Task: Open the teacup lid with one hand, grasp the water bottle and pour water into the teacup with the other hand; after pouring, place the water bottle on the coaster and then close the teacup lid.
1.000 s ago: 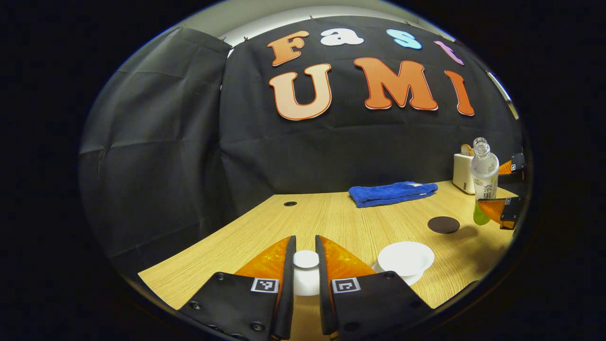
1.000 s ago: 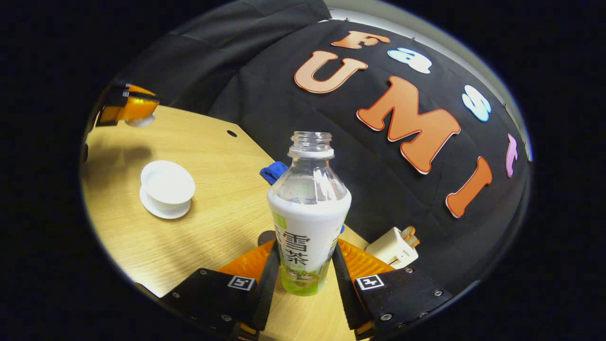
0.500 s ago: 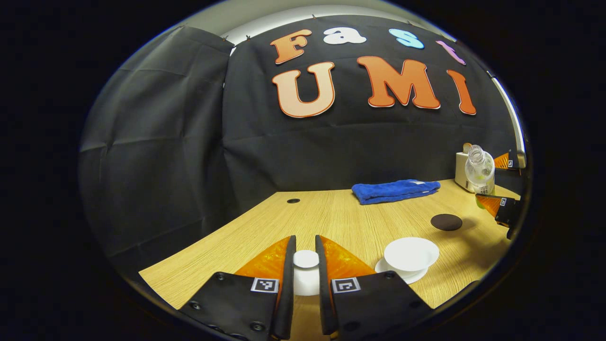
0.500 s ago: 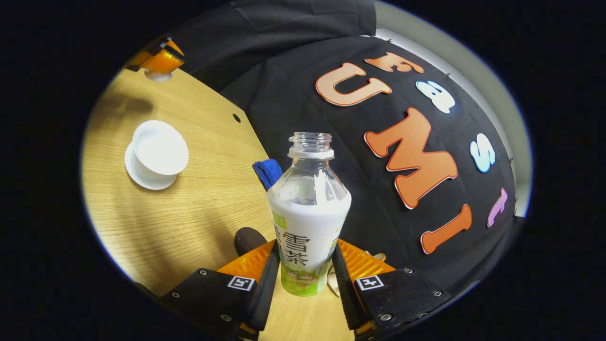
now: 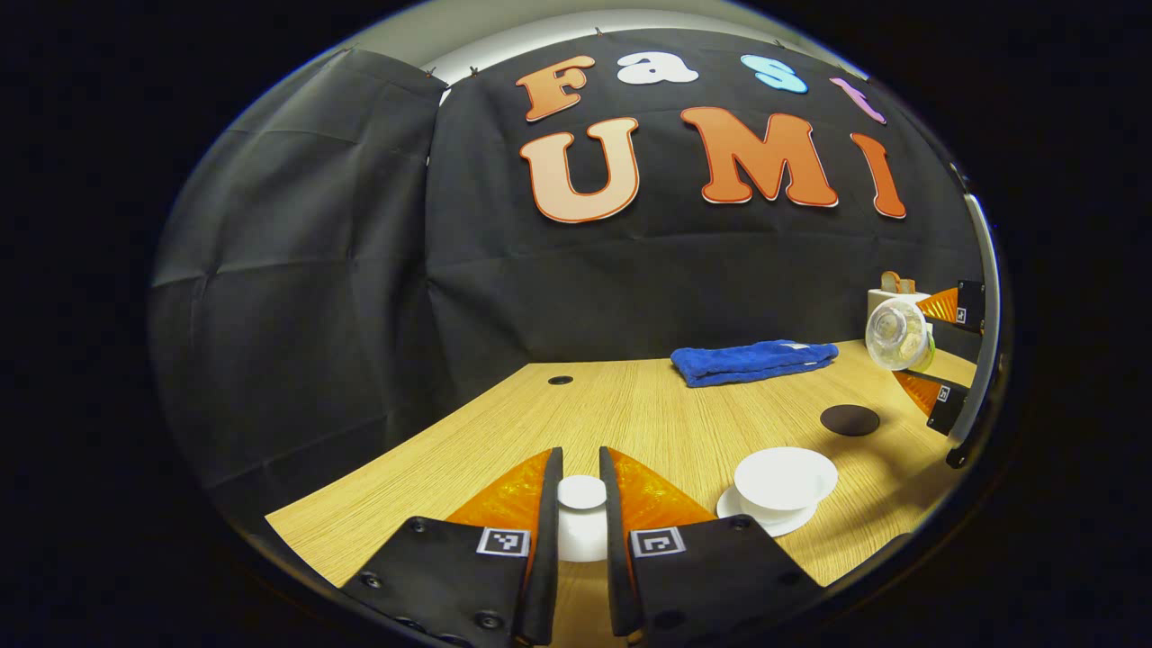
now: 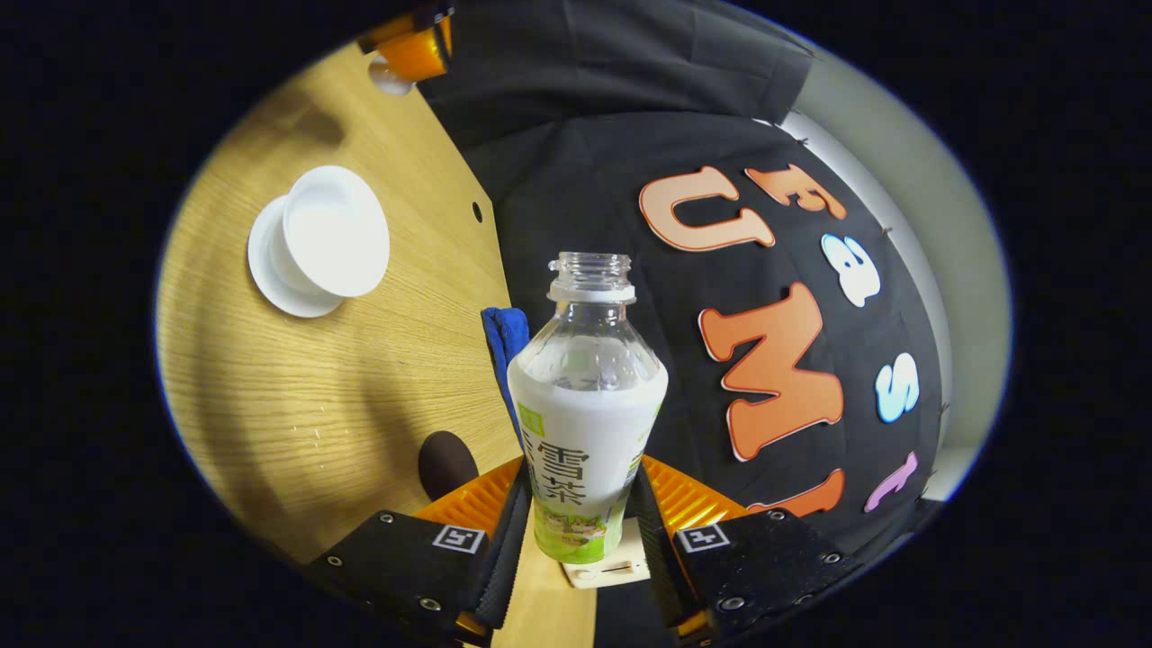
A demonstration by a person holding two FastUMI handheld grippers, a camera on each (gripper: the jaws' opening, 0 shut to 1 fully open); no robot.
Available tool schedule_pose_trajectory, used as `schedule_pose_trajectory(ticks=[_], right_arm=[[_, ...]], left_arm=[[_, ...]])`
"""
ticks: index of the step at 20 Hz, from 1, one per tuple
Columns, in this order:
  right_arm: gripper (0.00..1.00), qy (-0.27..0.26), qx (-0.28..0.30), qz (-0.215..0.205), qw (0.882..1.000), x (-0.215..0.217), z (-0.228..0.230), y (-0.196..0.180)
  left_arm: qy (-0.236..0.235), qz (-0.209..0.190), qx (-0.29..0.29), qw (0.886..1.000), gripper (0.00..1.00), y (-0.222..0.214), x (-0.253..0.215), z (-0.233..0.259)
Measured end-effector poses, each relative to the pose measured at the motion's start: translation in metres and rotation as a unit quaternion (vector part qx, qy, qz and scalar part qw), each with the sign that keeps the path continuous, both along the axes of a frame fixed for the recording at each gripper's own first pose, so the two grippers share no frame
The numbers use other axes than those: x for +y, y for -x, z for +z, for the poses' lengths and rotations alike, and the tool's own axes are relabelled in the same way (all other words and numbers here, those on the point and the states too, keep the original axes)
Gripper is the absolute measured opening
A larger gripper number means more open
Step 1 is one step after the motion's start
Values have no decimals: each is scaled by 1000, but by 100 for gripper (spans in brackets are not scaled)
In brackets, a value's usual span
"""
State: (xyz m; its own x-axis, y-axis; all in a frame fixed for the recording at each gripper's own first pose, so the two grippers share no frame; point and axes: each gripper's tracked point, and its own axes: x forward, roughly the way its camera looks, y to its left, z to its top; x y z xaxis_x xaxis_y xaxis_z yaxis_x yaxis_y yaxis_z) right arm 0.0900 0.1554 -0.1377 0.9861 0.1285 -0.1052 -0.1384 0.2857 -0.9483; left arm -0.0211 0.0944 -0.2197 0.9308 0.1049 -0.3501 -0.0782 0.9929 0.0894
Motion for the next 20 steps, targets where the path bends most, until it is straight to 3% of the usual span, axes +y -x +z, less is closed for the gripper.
schedule_pose_trajectory(ticks=[11, 20], right_arm=[[63, 96, -35, 43, 994, 10, -3, 0], [63, 151, -86, 72, 982, 15, 7, 1]], left_arm=[[-13, 11, 10, 1000, 27, 7, 20, -10], [-17, 7, 3, 1000, 27, 2, 22, -10]])
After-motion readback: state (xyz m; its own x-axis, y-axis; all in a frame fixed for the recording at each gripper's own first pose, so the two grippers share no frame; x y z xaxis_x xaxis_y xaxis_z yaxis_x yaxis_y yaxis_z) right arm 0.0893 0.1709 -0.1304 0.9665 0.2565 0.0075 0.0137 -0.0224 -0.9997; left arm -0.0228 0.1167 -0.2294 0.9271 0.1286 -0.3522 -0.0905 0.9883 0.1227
